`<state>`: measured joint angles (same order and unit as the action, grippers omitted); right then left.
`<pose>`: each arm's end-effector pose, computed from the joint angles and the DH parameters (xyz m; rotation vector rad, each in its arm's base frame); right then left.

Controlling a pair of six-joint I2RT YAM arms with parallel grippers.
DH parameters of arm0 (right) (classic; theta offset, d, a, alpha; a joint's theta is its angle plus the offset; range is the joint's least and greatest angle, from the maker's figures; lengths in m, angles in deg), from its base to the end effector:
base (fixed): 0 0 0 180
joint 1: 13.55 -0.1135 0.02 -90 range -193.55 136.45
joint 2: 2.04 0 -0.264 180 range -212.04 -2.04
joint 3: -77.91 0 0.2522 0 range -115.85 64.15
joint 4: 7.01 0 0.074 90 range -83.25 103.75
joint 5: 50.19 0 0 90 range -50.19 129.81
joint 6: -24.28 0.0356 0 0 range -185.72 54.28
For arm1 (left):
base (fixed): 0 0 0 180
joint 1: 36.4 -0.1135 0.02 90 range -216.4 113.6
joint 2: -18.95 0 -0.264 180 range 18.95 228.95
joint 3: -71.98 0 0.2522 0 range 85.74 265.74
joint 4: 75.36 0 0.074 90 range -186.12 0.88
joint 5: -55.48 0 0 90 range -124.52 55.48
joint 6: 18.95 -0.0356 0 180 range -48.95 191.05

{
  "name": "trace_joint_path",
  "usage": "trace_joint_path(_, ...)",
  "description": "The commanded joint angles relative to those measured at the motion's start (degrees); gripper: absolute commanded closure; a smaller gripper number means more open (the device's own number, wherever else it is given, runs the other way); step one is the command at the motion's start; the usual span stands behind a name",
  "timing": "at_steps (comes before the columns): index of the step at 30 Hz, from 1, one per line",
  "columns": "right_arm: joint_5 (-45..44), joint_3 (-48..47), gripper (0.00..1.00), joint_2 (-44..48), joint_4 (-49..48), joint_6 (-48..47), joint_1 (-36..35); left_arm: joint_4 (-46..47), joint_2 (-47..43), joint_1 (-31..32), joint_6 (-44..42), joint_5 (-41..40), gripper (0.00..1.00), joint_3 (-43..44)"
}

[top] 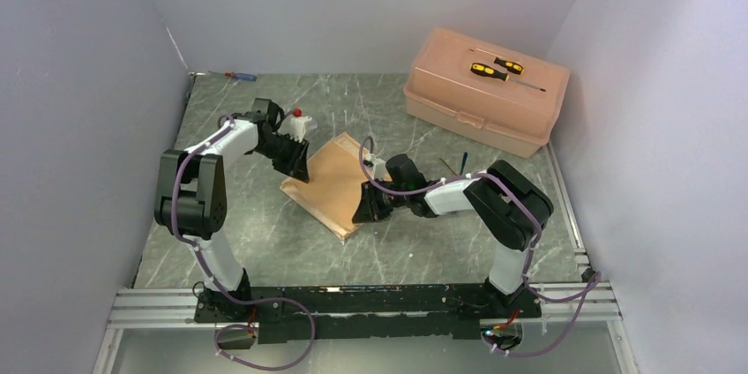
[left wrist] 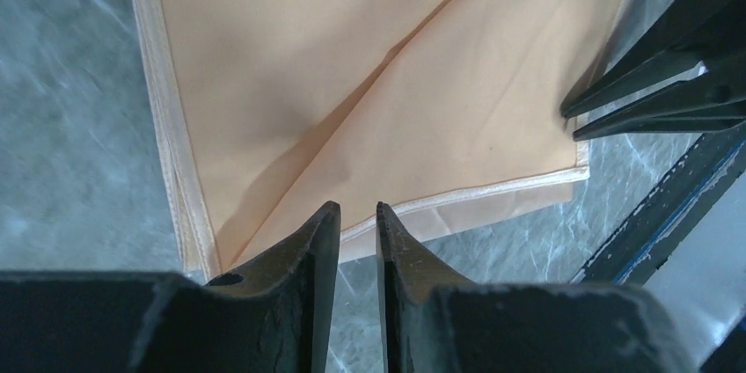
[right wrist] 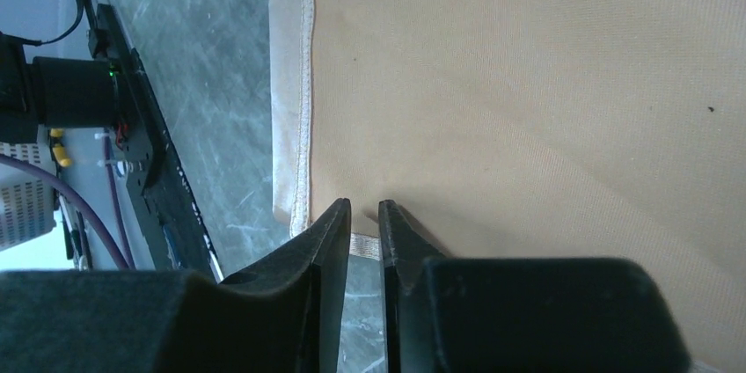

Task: Fold the napkin into a case and place the utensils inside
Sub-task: Smooth out the upper triangle-folded napkin at the center of the board.

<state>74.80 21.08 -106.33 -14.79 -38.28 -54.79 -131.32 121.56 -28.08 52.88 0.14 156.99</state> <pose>0.2385 0.2362 0.1176 -0.6511 2.3766 1.2803 0.3407 -0.0703 0.1958 0.7364 2.5978 -0.8051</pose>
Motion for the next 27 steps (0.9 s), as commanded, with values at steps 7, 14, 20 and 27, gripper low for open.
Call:
trace_joint_path(7, 1.1, 0.3, 0.76, 3.8, 8.5, -5.4, -0.1, 2.7, 0.3, -1.1, -1.6, -2.9, 0.76, -3.9)
trace_joint_path(14, 0.7, 1.4, 0.77, 2.6, 9.4, -6.3, -0.1, 3.3, -0.8, -1.9, -2.3, -3.5, 0.76, -5.1)
trace_joint_path(20, 0.8, -1.0, 0.75, 4.8, 14.4, -8.3, 0.3, 4.8, -0.4, -3.7, -3.6, -4.9, 0.78, -6.6)
trace_joint_path(27, 5.9, -6.3, 0.72, 8.2, 16.4, -8.2, 4.9, 6.9, -0.1, -4.7, -4.0, -5.2, 0.78, -7.8)
